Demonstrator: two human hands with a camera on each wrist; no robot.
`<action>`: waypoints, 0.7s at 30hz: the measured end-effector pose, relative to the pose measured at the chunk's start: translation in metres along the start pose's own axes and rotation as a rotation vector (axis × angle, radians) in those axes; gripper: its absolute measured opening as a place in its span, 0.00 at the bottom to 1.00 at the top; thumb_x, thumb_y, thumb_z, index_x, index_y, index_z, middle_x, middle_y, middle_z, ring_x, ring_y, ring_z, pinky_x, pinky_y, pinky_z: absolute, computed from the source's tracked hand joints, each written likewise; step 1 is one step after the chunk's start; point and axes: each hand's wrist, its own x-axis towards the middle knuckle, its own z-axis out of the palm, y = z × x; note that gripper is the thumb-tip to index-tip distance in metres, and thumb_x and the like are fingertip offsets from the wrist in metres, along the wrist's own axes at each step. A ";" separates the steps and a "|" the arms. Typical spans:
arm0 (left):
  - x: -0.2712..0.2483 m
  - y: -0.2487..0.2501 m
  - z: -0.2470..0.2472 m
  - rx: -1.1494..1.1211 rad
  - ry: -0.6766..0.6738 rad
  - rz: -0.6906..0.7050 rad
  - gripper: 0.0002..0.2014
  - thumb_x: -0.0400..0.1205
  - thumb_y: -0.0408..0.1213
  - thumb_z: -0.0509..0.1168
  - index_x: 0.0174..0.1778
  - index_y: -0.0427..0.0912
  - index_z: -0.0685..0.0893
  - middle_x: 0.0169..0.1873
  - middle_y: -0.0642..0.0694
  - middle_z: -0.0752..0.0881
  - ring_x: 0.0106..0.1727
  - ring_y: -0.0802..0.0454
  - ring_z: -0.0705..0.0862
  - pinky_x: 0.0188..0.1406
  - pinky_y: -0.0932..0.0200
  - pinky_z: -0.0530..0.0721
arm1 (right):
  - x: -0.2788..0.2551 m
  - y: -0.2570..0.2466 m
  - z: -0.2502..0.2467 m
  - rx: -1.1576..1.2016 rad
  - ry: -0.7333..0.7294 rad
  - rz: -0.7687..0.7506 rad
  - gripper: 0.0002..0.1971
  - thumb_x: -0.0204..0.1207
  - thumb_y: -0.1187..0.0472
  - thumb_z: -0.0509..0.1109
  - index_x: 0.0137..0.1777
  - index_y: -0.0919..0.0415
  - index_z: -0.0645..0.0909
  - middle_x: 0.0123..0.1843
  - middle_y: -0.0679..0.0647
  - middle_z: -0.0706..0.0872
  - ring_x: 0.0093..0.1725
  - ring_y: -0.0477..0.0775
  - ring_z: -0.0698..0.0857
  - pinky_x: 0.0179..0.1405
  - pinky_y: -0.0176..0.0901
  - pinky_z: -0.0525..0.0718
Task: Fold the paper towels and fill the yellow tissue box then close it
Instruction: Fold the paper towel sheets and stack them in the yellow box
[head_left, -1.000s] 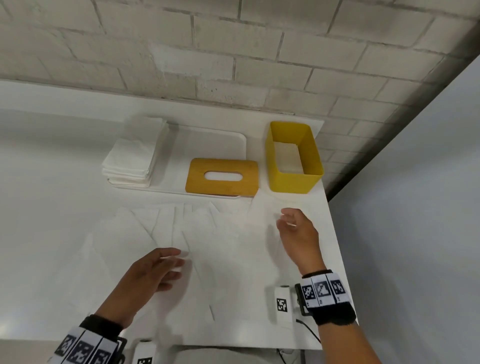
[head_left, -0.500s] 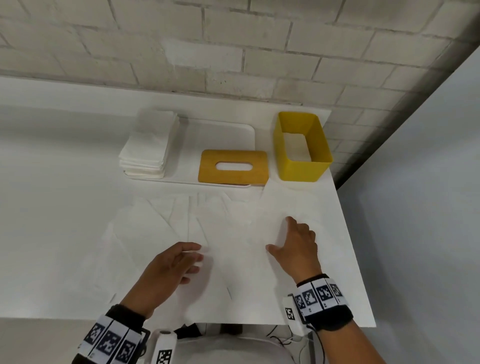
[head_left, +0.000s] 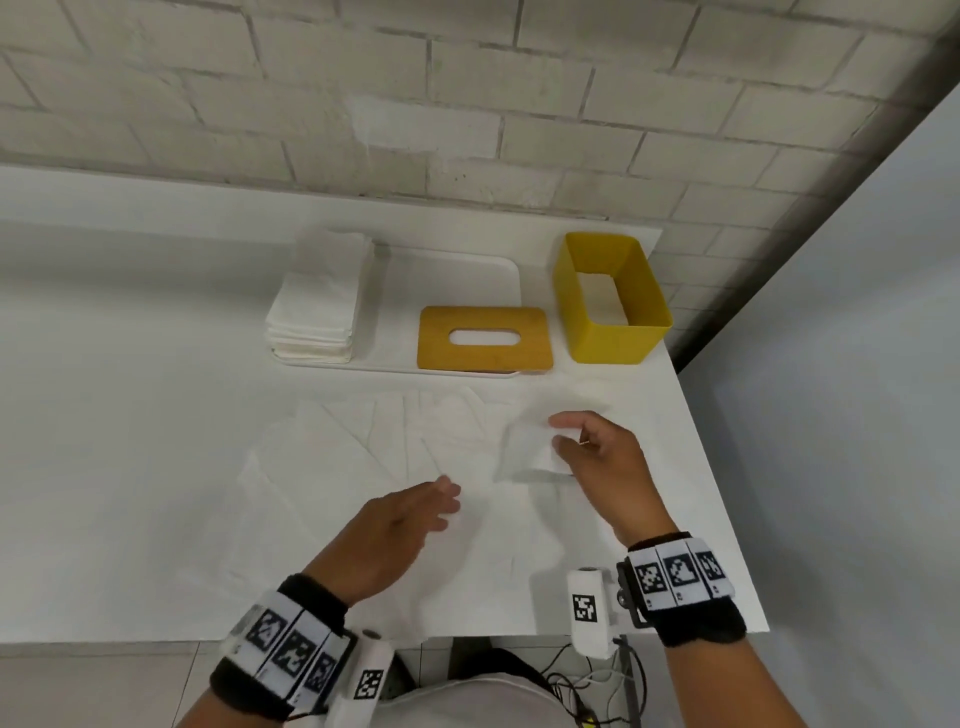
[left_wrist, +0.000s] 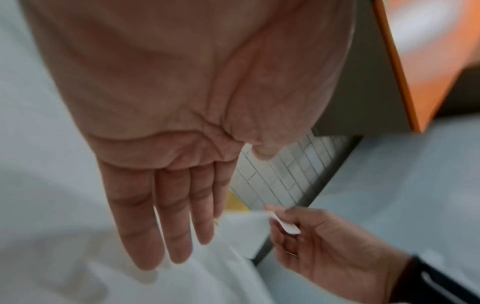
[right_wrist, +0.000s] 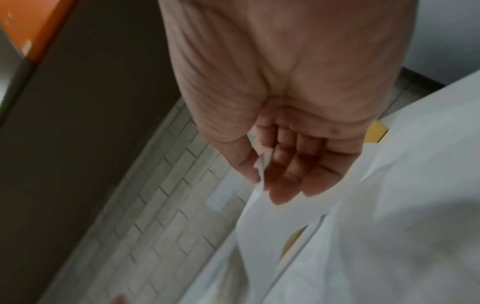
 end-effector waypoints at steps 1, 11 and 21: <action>0.007 0.004 0.004 -0.092 -0.042 -0.050 0.33 0.78 0.77 0.50 0.66 0.62 0.84 0.62 0.61 0.90 0.61 0.65 0.89 0.71 0.51 0.84 | -0.008 -0.009 0.003 0.085 -0.034 -0.013 0.11 0.82 0.64 0.72 0.54 0.45 0.90 0.36 0.50 0.79 0.33 0.46 0.78 0.41 0.37 0.79; 0.040 0.044 0.014 -0.961 -0.307 -0.181 0.30 0.85 0.52 0.66 0.79 0.35 0.78 0.75 0.32 0.81 0.77 0.34 0.79 0.83 0.35 0.70 | -0.070 -0.010 0.008 0.175 -0.382 -0.018 0.10 0.85 0.68 0.68 0.52 0.57 0.92 0.52 0.49 0.94 0.55 0.45 0.88 0.58 0.35 0.82; 0.053 0.033 0.014 -0.843 0.040 -0.081 0.19 0.86 0.41 0.68 0.72 0.40 0.85 0.65 0.39 0.90 0.65 0.42 0.90 0.67 0.43 0.84 | -0.023 0.040 -0.050 0.013 -0.057 0.167 0.12 0.81 0.61 0.74 0.62 0.47 0.86 0.55 0.50 0.89 0.57 0.54 0.89 0.57 0.46 0.86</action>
